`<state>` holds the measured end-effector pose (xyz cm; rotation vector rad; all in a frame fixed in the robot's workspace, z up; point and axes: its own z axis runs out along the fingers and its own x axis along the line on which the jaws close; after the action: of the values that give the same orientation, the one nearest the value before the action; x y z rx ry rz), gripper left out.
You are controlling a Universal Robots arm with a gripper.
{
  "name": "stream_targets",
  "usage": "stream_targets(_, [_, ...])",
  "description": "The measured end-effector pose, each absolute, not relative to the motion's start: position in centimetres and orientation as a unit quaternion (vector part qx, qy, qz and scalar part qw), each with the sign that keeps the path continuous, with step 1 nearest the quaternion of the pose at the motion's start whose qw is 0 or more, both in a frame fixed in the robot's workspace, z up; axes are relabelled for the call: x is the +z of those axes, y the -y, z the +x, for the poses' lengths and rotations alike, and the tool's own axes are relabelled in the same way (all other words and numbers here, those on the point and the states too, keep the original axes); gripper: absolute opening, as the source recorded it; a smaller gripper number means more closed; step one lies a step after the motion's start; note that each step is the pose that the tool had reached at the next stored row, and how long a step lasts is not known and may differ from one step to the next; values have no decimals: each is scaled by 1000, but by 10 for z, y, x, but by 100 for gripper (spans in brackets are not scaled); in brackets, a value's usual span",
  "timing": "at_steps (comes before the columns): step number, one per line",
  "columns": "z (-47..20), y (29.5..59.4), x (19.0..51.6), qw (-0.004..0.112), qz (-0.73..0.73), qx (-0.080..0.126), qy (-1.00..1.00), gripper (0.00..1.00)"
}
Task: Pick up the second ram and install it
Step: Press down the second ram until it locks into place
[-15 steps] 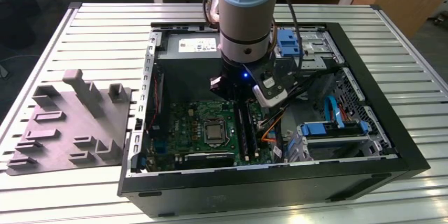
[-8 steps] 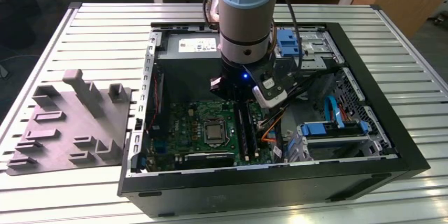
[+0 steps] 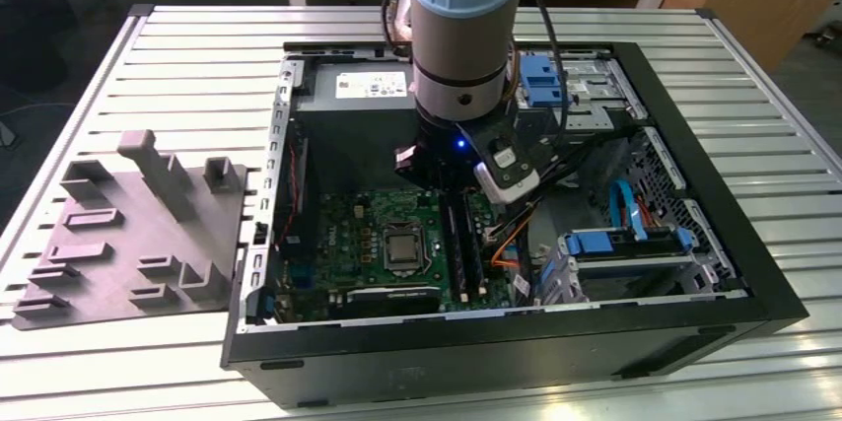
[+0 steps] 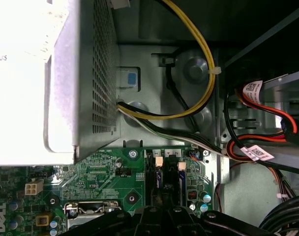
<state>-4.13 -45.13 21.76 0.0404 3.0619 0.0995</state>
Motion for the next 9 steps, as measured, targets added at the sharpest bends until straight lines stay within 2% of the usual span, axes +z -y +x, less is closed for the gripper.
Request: stream_targets(9, [-41, 451, 218, 39, 13, 32, -999, 10])
